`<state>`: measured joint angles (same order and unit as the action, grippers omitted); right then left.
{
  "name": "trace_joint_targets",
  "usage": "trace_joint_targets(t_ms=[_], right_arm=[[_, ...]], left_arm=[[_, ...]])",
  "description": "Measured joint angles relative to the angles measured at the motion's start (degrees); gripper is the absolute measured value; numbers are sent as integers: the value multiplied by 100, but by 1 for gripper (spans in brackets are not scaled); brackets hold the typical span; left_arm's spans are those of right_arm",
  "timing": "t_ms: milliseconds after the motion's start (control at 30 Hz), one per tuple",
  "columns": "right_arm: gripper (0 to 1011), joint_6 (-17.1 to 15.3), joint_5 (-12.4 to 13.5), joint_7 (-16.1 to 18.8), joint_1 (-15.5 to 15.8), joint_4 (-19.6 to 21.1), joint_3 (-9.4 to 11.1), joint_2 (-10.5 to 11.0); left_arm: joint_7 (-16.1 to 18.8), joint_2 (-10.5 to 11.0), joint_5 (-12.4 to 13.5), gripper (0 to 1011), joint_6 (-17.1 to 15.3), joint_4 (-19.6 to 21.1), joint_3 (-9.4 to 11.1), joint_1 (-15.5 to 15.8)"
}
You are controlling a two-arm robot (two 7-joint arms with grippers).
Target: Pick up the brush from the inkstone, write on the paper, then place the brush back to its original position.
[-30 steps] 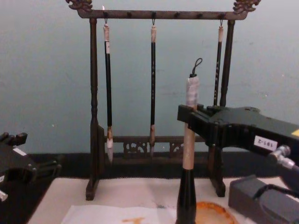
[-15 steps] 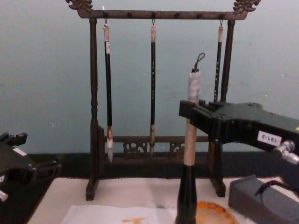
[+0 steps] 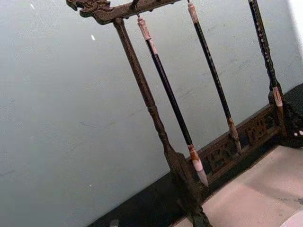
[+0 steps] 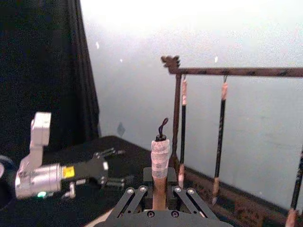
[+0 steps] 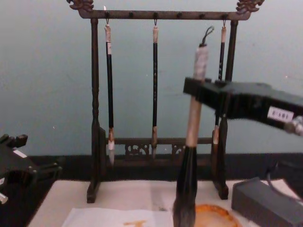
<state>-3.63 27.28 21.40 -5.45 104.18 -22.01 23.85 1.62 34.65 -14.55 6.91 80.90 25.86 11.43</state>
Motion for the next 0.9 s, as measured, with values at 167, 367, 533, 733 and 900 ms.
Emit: trace_joint_targets(t_ms=[167,367,533,733,900], right_arm=[[161,10,107,-71,-95,10,107,-59],[161,-47,212,-158,-278,-110,174,-145],[161,-60,234,-201,-338,-187,181,-184],[161,-58,233,-196,-326,-172,178,-176],[161,-56,232,-191,-317,-162,176,-168]], left_arm=[[0,0,0,1010,0,0,0,0],[0,0,0,1010,0,0,0,0],[0,0,0,1010,0,0,0,0],[0,0,0,1010,0,0,0,0],[0,0,0,1010,0,0,0,0]])
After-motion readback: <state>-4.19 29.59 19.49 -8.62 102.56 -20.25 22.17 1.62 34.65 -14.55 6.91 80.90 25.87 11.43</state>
